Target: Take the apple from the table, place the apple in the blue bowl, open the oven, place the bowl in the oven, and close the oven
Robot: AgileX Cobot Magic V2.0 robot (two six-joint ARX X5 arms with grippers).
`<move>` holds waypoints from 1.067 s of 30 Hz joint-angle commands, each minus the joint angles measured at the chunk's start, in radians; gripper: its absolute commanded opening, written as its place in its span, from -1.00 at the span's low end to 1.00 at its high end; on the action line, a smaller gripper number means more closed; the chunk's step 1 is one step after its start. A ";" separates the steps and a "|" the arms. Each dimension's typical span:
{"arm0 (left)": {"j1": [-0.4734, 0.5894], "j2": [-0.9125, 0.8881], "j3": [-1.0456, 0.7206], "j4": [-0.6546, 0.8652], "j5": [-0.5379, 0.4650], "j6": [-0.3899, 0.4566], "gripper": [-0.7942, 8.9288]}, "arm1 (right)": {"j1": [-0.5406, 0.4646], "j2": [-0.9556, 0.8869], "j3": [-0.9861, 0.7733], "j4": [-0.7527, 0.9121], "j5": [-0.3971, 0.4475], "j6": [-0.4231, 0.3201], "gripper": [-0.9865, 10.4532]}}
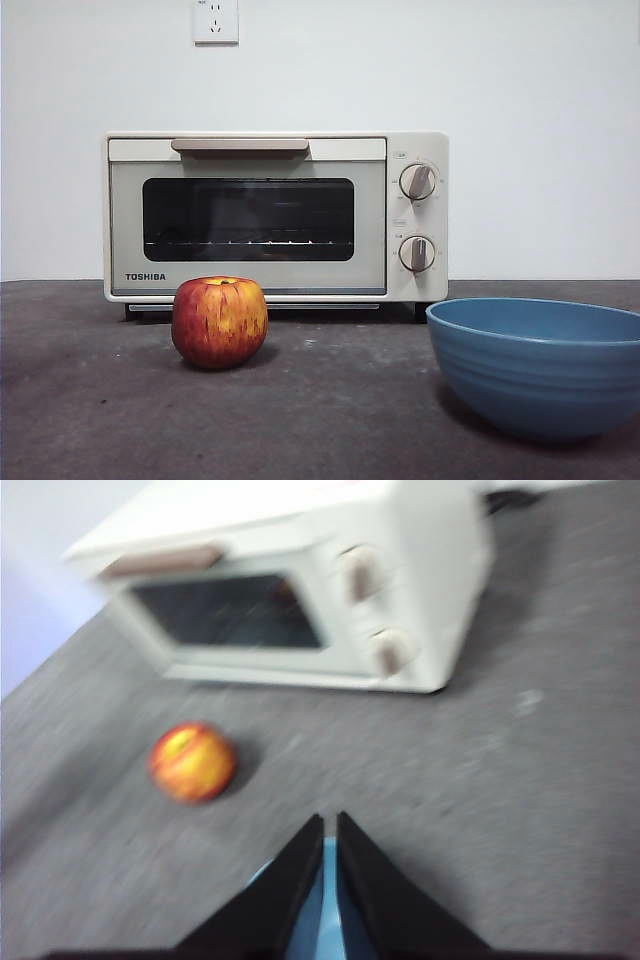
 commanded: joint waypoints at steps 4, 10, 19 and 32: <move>-0.102 0.083 0.129 -0.150 0.019 0.130 -0.82 | 0.095 0.164 0.187 -0.190 -0.033 -0.197 -0.82; -0.203 0.127 0.193 -0.276 0.019 0.180 -0.82 | 0.238 0.260 0.298 -0.319 -0.025 -0.278 -0.82; -0.224 0.129 0.202 -0.287 0.019 0.183 -0.82 | 0.364 0.293 0.301 -0.285 0.027 -0.266 -0.54; -0.224 0.130 0.202 -0.280 0.018 0.183 -0.82 | 0.448 0.448 0.303 -0.071 0.050 -0.122 0.08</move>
